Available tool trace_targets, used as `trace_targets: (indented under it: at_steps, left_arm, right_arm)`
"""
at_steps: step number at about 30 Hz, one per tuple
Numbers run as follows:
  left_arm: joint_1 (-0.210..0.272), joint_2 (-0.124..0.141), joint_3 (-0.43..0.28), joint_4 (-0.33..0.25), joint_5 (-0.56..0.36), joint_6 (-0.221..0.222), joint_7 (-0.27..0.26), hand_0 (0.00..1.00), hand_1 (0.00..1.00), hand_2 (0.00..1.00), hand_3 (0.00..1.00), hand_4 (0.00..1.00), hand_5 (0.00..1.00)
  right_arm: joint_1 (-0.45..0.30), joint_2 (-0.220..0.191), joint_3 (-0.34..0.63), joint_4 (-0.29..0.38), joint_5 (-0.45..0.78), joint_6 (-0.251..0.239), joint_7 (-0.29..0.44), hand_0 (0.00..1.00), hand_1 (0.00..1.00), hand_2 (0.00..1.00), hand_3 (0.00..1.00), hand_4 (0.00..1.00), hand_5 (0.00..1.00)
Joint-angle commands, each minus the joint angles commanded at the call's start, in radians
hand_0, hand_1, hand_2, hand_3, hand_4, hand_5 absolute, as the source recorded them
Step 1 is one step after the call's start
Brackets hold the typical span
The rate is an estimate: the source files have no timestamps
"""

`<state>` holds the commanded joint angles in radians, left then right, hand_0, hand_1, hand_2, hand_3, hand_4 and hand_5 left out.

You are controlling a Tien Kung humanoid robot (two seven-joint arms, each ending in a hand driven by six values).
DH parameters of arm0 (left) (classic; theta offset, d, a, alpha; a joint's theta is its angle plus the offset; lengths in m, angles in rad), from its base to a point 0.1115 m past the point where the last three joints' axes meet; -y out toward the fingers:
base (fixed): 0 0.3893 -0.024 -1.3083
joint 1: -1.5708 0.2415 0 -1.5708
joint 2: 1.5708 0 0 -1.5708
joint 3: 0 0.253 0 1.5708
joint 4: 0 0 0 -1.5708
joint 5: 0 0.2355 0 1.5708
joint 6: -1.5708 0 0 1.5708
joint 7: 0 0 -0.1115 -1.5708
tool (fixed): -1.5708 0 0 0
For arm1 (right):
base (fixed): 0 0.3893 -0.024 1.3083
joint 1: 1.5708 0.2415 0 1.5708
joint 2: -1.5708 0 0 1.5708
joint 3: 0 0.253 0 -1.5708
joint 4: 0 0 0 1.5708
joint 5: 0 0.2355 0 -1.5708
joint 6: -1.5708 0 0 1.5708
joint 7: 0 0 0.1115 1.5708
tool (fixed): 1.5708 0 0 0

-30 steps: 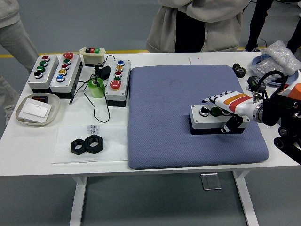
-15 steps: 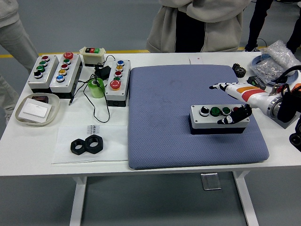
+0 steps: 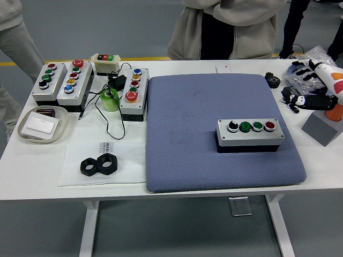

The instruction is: Pick up the button,place it on the desk,press the button,press the button

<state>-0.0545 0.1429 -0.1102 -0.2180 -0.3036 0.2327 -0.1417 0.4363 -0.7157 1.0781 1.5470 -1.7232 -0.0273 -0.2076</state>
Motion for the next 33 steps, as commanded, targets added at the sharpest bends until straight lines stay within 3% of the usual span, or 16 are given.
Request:
trace_targets:
  at_steps: [2, 5, 6, 11, 12, 33]
  left_arm:
    - [0.000, 0.000, 0.002, 0.000, -0.003, 0.000, -0.001, 0.704, 0.833, 0.895, 0.826, 0.644, 0.998]
    - [-0.003, -0.001, 0.007, 0.000, -0.010, 0.000, -0.002, 0.704, 0.833, 0.895, 0.826, 0.644, 0.998]
    - [-0.003, -0.001, 0.008, 0.000, -0.011, 0.000, -0.002, 0.709, 0.834, 0.895, 0.826, 0.648, 0.998]
    - [-0.007, -0.002, 0.011, 0.000, -0.016, -0.001, -0.003, 0.709, 0.834, 0.895, 0.826, 0.648, 0.998]
    - [-0.008, -0.001, 0.013, 0.000, -0.018, -0.001, -0.004, 0.709, 0.833, 0.895, 0.825, 0.649, 0.998]
    - [-0.013, -0.001, 0.018, -0.002, -0.024, -0.003, -0.005, 0.706, 0.832, 0.895, 0.825, 0.640, 0.998]
  right_arm:
    - [-0.006, -0.003, 0.001, 0.001, -0.001, 0.019, -0.010, 0.418, 0.322, 0.388, 0.784, 0.759, 0.608]
    - [-0.019, -0.006, 0.002, 0.002, -0.002, 0.108, -0.031, 0.418, 0.322, 0.388, 0.784, 0.759, 0.608]
    - [-0.022, -0.005, 0.001, 0.002, -0.001, 0.125, -0.034, 0.324, 0.249, 0.336, 0.789, 0.743, 0.661]
    - [-0.021, -0.001, -0.012, 0.007, -0.003, 0.195, -0.043, 0.324, 0.249, 0.336, 0.789, 0.743, 0.661]
    - [-0.019, 0.000, -0.015, 0.008, -0.002, 0.206, -0.045, 0.277, 0.209, 0.311, 0.790, 0.743, 0.666]
    - [-0.012, 0.014, -0.079, 0.030, 0.017, 0.255, -0.057, 0.250, 0.188, 0.294, 0.789, 0.735, 0.711]
